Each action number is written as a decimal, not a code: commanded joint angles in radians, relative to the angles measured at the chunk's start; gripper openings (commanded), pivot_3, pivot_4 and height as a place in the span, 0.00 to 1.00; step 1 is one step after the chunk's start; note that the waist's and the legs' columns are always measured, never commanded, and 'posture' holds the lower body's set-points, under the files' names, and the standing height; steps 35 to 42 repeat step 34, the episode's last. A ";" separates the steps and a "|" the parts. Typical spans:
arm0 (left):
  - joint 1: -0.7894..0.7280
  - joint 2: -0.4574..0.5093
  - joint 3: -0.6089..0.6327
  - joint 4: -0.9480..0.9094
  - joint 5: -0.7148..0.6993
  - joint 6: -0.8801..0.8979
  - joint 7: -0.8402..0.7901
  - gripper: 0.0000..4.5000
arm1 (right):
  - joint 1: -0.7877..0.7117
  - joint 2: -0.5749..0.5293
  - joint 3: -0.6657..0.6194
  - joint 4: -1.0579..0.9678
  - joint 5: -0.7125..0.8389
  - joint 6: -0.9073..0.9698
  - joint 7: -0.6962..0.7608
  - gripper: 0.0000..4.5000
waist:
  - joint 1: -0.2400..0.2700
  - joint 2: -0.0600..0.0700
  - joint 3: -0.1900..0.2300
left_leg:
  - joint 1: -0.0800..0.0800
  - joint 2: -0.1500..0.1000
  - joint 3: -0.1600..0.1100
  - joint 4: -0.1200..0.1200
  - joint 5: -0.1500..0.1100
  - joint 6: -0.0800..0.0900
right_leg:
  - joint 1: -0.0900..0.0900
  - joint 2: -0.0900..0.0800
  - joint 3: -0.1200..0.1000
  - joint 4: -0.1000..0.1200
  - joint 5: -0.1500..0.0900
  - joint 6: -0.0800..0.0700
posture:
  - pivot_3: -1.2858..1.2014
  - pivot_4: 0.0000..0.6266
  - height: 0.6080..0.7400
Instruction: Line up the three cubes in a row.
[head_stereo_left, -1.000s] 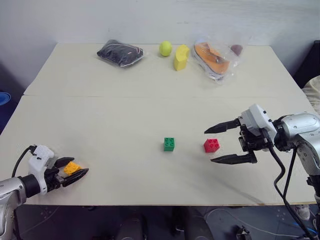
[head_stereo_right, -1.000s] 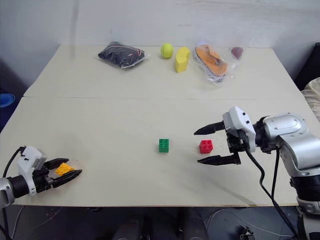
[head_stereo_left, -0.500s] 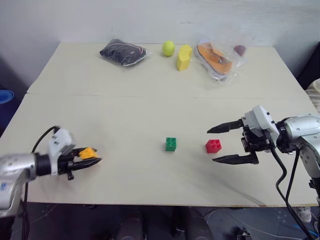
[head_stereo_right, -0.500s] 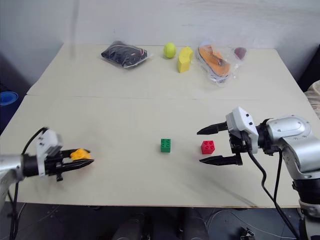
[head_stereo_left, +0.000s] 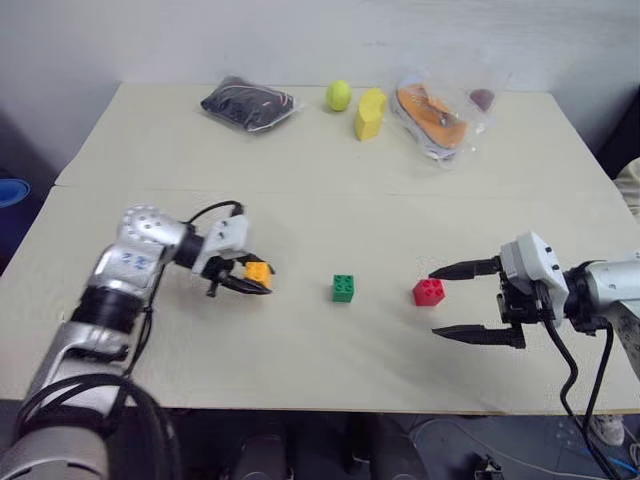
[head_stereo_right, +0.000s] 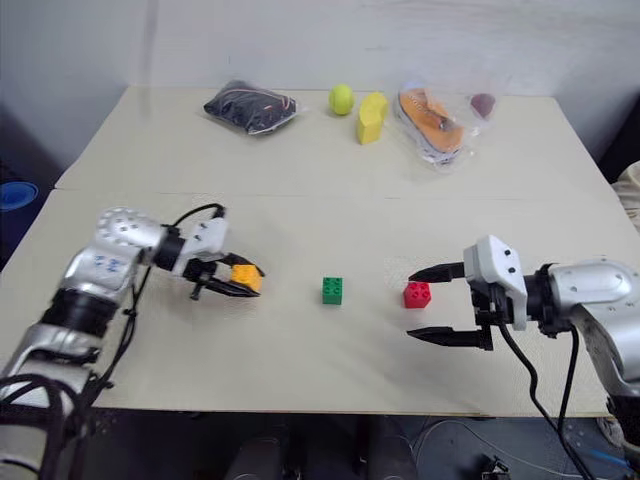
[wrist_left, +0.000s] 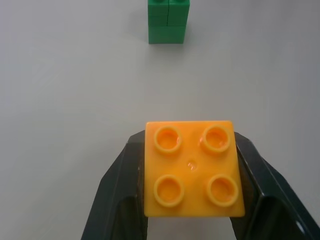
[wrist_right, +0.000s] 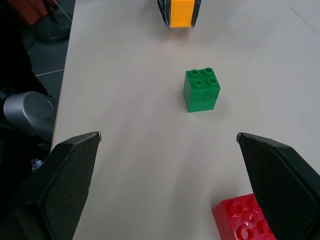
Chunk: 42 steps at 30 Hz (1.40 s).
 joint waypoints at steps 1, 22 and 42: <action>-0.047 -0.021 -0.009 0.086 0.036 -0.073 -0.004 0.34 | 0.027 -0.021 -0.064 -0.030 0.013 0.005 -0.026 1.00 | 0.000 0.000 0.000 | 0.000 0.000 0.000 0.000 0.000 0.000 | 0.000 0.000 0.000 0.000 0.000 0.000 | 0.52 0.24 1.00; 0.018 0.134 0.150 -0.097 -0.075 0.131 -0.093 1.00 | 0.016 -0.036 -0.070 0.099 -0.039 -0.049 -0.032 1.00 | -0.012 0.000 0.000 | -0.001 0.001 -0.002 0.002 0.000 0.001 | 0.000 -0.001 0.001 0.000 0.000 0.000 | 0.52 0.24 1.00; 0.532 0.534 0.637 -0.705 -0.447 0.574 -0.030 1.00 | -0.063 -0.101 -0.033 0.366 -0.083 -0.123 0.123 1.00 | -0.017 0.000 0.000 | 0.000 0.001 -0.004 0.002 0.000 0.001 | 0.002 -0.007 0.007 -0.005 0.000 0.000 | 0.52 0.24 1.00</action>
